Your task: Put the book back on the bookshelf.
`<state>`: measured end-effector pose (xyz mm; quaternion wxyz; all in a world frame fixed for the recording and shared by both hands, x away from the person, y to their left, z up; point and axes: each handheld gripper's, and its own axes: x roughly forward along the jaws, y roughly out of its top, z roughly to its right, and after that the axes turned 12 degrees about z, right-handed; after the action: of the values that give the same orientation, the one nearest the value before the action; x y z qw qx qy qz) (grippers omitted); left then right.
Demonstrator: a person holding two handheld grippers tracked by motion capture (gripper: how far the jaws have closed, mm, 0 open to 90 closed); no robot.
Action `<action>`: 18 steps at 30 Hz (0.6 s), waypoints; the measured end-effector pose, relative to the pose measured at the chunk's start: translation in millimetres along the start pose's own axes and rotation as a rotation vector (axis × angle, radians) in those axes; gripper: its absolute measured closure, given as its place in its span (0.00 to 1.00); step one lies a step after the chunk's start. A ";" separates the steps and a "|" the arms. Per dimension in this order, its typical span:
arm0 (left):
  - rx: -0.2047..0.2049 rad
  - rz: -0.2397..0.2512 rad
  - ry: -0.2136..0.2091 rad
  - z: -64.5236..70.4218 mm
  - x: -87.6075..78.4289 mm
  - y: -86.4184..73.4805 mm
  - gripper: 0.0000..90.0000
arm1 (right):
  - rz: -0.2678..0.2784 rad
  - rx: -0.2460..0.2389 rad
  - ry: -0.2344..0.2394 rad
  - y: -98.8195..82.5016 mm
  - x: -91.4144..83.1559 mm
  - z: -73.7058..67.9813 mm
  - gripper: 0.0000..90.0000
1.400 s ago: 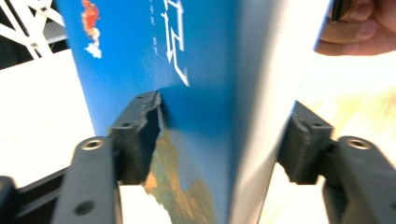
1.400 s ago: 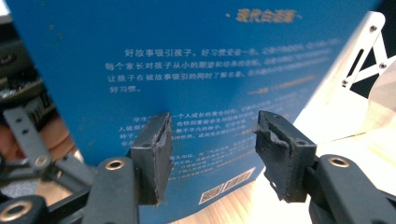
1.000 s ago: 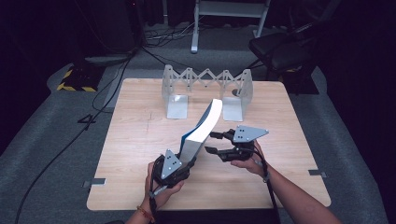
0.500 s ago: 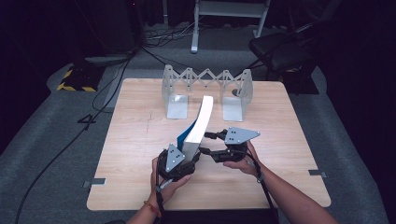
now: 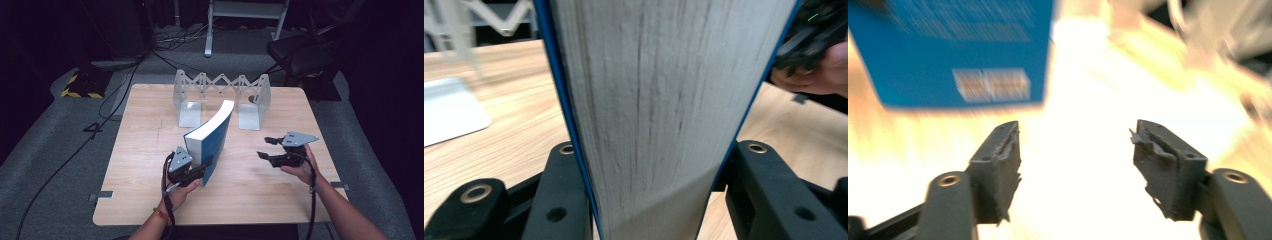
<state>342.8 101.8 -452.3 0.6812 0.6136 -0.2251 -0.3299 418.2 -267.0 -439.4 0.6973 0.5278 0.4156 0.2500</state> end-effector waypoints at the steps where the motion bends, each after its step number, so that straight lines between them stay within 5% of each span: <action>1: 0.007 -0.006 -0.011 1.8 3.5 0.4 0.66 | -0.034 0.012 -0.022 -10.7 -9.8 10.0 0.38; 5: 0.009 -0.013 -0.069 9.4 19.7 1.0 0.66 | -0.115 0.087 -0.063 -42.4 -36.7 34.5 0.36; 11: 0.004 -0.031 -0.202 24.5 42.9 0.7 0.66 | -0.187 0.114 -0.079 -67.3 -47.9 44.2 0.36; 18: 0.024 -0.060 -0.310 34.8 47.6 0.8 0.65 | -0.175 0.173 -0.061 -76.2 -46.8 49.0 0.39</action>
<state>350.6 43.4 -451.1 0.6208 0.5697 -0.3131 -0.4382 427.9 -354.0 -491.8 0.6806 0.5551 0.4588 0.1350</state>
